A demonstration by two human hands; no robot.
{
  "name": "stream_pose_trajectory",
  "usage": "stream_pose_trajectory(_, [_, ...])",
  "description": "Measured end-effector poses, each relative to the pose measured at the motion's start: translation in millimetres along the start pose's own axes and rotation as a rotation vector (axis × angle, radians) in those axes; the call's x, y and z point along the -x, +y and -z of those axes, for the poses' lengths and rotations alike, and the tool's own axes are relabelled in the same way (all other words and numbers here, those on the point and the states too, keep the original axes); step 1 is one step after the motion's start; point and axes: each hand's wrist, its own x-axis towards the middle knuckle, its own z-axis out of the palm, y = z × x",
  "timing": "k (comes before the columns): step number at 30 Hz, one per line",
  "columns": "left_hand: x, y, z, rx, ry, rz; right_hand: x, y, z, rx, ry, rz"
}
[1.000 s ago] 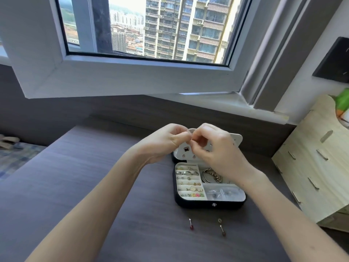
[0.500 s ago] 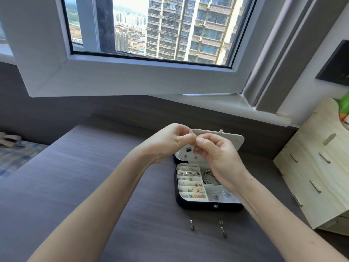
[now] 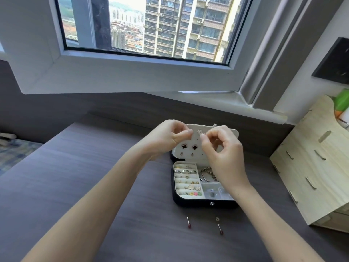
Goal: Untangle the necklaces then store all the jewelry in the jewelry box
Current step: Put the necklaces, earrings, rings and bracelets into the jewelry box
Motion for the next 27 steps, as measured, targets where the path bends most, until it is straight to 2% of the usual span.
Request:
stream_pose_trajectory(4, [0.9,-3.0,3.4,0.068,-0.021,0.020,2.9,22.9,-0.7,0.308,0.014,0.116])
stream_pose_trajectory(8, [3.6,-3.2,7.2,0.213,-0.060,0.025,0.5,37.3,-6.6,0.443,0.002,0.169])
stream_pose_trajectory(18, [3.7,-3.4,9.8,0.236,-0.006,0.029,-7.8,47.1,-12.1,0.514,-0.020,0.191])
stream_pose_trajectory(22, [3.9,-4.6,11.9,0.215,-0.005,0.034,-13.5,42.2,-9.1,0.544,0.026,0.191])
stream_pose_trajectory(27, [4.8,-2.7,15.8,0.203,-0.060,0.023,-19.6,33.8,0.6,0.736,0.135,0.149])
